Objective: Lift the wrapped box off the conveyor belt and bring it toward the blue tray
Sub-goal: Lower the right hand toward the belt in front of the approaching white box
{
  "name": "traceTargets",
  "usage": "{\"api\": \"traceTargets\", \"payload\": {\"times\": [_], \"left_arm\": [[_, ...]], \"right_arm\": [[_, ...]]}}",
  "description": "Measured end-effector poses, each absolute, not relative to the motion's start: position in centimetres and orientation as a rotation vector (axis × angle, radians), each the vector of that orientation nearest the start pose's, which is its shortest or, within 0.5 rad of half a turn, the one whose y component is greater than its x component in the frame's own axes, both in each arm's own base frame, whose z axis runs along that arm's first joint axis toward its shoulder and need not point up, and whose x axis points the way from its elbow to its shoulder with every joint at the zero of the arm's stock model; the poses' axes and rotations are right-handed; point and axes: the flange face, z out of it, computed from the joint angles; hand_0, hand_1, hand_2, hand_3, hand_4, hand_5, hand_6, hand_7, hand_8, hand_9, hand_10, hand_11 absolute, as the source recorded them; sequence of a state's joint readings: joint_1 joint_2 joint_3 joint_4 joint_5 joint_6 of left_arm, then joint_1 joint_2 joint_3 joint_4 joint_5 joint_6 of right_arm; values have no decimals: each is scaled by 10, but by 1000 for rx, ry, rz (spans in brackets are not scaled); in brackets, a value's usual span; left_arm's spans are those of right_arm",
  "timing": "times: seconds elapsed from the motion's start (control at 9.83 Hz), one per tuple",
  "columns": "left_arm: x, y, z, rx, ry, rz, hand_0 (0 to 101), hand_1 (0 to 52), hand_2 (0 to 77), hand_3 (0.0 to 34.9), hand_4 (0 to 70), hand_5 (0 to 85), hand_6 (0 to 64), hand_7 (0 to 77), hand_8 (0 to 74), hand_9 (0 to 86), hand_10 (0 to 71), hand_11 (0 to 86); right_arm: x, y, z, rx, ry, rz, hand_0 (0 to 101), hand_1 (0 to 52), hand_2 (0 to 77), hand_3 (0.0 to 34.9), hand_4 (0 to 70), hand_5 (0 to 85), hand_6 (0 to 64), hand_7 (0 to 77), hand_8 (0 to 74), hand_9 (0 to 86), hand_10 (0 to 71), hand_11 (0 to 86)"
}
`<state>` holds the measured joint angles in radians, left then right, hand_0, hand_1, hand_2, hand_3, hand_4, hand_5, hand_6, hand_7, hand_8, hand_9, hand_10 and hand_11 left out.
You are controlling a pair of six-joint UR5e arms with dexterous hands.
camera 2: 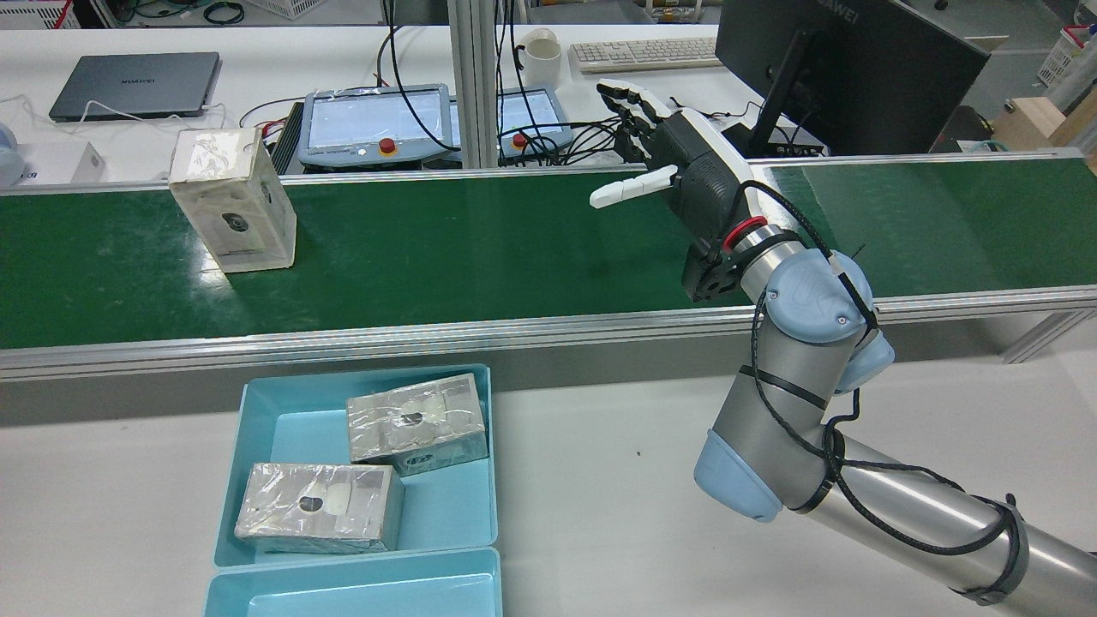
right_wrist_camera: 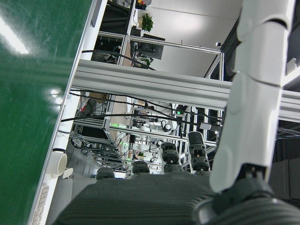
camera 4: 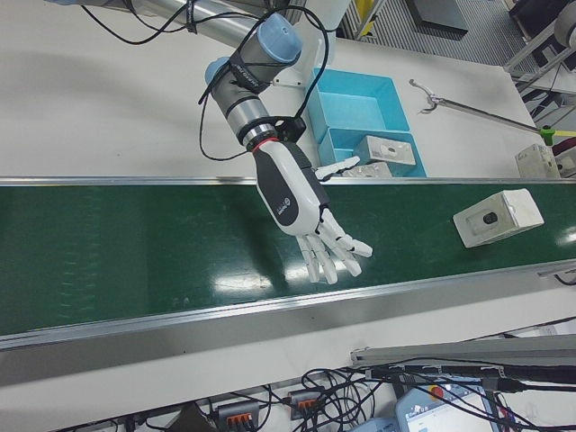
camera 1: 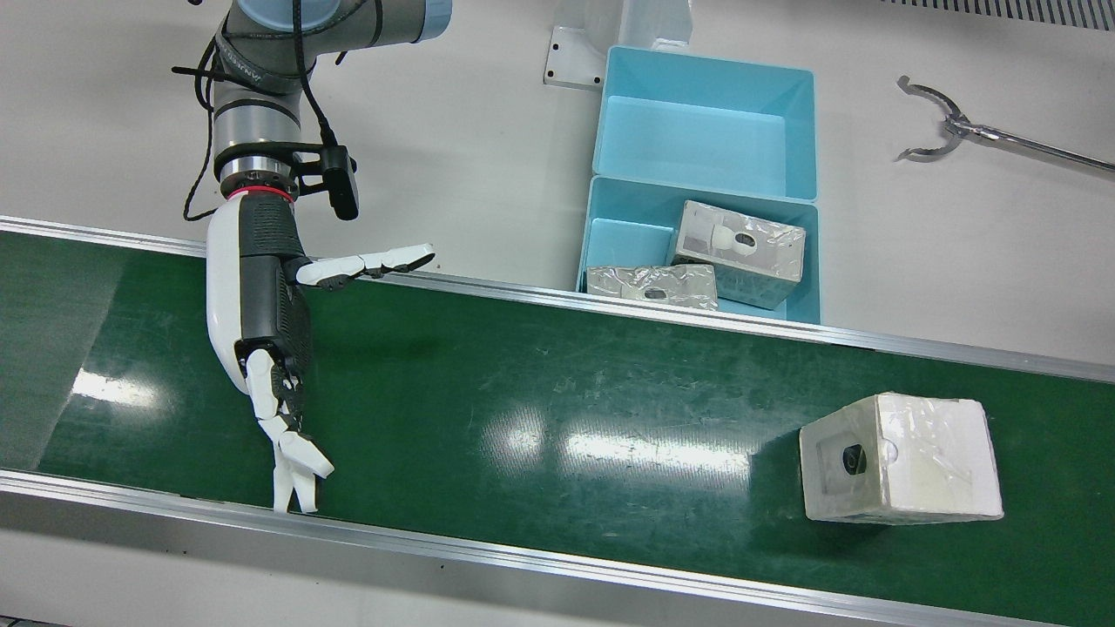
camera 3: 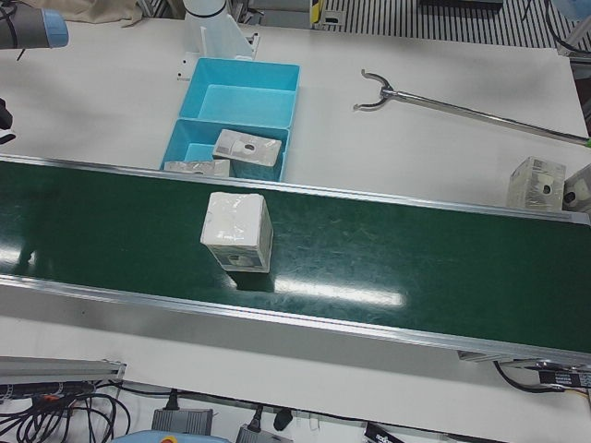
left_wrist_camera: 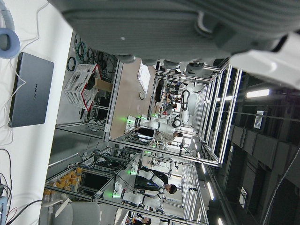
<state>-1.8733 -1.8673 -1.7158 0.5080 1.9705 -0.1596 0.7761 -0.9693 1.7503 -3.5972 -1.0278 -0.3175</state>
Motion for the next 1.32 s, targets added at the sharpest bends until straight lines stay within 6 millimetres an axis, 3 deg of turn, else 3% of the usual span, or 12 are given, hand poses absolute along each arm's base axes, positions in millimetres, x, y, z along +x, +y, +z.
{"api": "traceTargets", "payload": {"times": [0.31,0.71,0.92,1.32], "left_arm": [[-258,-510,507,-310,2175,-2334,0,0,5,0,0,11,0,0,5,5,5,5],[-258,-510,507,-310,2175,-2334,0,0,5,0,0,5,0,0,5,5,5,5],[-258,-510,507,-310,2175,-2334,0,0,11,0,0,11,0,5,5,0,5,5],[-258,-510,507,-310,2175,-2334,0,0,5,0,0,11,0,0,5,0,5,5]], "right_arm": [[-322,-574,304,112,2701,-2007,466,109,44,130,5,229,5,5,27,11,0,11],[-323,-574,304,121,2701,-2006,466,98,33,127,5,229,11,11,16,11,0,11],[-323,-573,305,119,2702,-2009,458,104,49,103,5,240,11,11,16,11,0,11],[-336,-581,326,127,2699,-2020,458,104,38,91,5,235,11,11,16,11,0,11]]}}
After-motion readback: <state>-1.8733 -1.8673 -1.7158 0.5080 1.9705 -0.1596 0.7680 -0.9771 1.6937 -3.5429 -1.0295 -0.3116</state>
